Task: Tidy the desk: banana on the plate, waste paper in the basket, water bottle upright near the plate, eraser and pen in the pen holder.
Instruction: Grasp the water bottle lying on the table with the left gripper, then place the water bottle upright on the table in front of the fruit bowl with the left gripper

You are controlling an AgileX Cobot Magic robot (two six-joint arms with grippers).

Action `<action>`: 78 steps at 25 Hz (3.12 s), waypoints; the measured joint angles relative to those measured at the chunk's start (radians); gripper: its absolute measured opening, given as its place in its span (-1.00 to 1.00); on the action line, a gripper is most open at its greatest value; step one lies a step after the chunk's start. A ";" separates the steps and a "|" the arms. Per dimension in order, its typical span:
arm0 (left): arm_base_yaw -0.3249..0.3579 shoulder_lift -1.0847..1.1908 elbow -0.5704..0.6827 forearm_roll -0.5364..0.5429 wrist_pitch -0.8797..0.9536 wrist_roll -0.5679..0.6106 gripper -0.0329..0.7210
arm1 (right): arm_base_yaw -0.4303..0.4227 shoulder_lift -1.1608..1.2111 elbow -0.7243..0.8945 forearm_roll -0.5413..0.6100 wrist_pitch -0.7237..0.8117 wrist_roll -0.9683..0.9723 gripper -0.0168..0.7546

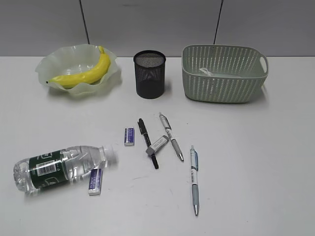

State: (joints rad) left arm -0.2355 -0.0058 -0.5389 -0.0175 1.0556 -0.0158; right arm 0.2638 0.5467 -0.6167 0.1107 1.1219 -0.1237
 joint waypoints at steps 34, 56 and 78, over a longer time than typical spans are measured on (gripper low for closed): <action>-0.146 1.585 -0.607 -0.121 0.029 0.588 0.59 | 0.000 -0.554 0.106 0.000 -0.080 0.010 0.53; -0.279 1.932 -0.615 0.028 -0.145 0.592 0.70 | 0.000 -0.554 0.106 0.000 -0.081 0.010 0.53; -0.266 1.766 -0.652 0.017 -0.152 0.484 0.45 | 0.000 -0.554 0.106 -0.001 -0.081 0.011 0.53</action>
State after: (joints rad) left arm -0.5020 1.7600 -1.1907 0.0000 0.9034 0.4678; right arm 0.2638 -0.0069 -0.5111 0.1096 1.0405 -0.1125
